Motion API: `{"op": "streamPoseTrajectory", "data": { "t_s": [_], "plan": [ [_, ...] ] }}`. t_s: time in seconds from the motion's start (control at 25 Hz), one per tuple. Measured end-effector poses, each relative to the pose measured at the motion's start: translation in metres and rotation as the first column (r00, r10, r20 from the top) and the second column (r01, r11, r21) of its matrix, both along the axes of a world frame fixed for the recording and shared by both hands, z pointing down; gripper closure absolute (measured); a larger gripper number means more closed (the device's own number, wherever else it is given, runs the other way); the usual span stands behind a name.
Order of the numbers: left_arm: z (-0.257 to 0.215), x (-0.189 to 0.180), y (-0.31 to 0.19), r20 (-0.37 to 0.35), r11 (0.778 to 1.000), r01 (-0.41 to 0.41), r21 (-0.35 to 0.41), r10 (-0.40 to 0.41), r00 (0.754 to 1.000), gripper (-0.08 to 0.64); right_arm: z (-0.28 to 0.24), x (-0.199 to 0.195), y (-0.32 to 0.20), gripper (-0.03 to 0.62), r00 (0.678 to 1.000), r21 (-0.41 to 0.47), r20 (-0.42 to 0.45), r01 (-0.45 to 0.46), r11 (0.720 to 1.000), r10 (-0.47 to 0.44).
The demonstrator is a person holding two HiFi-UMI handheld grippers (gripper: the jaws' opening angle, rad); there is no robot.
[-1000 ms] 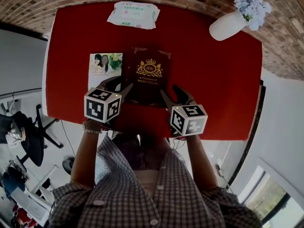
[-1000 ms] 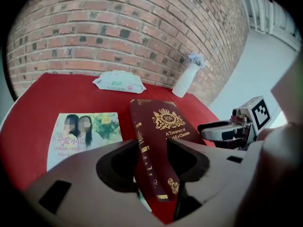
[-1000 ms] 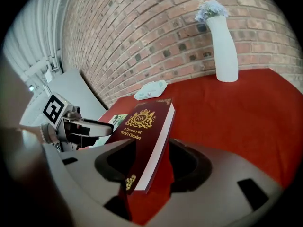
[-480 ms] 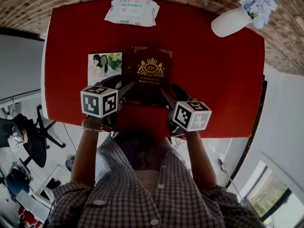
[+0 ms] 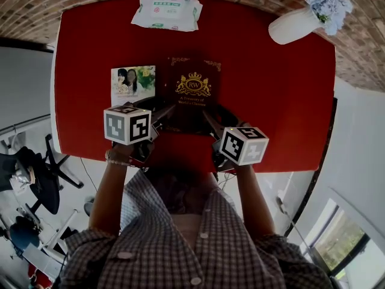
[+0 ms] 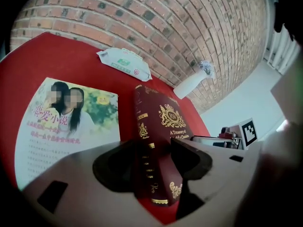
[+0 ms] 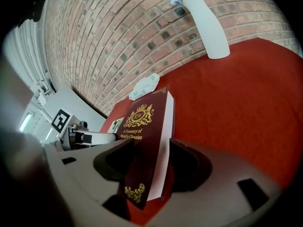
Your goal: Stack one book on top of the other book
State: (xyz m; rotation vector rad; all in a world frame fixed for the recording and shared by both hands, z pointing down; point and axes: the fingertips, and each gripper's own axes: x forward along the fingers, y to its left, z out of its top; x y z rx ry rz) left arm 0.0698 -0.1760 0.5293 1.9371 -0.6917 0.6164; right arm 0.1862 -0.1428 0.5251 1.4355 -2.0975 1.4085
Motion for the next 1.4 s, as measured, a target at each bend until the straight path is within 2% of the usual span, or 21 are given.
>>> {"op": "streamPoseTrajectory", "data": {
  "t_s": [0.08,0.36,0.52,0.72,1.24,1.4],
  "plan": [
    [-0.001,0.002,0.001,-0.021,1.000,-0.010,-0.012,0.010,1.000,0.345,-0.001,-0.003,0.000,0.391,1.000,0.007,0.022,-0.005,1.000,0.005],
    [-0.006,0.005,-0.005,-0.027,0.999,-0.010,0.043,0.011,1.000,0.348,-0.005,0.001,-0.002,0.397,1.000,0.033,-0.002,-0.031,0.999,0.031],
    [-0.013,0.009,-0.009,-0.023,0.995,-0.047,0.087,0.050,0.999,0.353,-0.012,0.004,-0.005,0.400,0.999,0.054,-0.026,-0.029,0.998,0.030],
    [-0.020,0.008,-0.010,-0.030,0.994,-0.055,0.094,0.058,0.998,0.353,-0.019,0.003,-0.005,0.400,0.999,0.056,-0.031,-0.031,0.998,0.033],
    [-0.044,-0.024,-0.005,-0.030,0.992,-0.041,0.118,0.045,0.999,0.353,-0.040,-0.028,0.000,0.400,1.000,0.059,-0.019,-0.014,0.998,0.015],
    [-0.049,-0.037,-0.004,-0.038,0.993,-0.011,0.115,0.015,0.999,0.353,-0.046,-0.041,-0.003,0.400,0.999,0.067,-0.031,0.008,0.998,-0.006]
  ]
}}
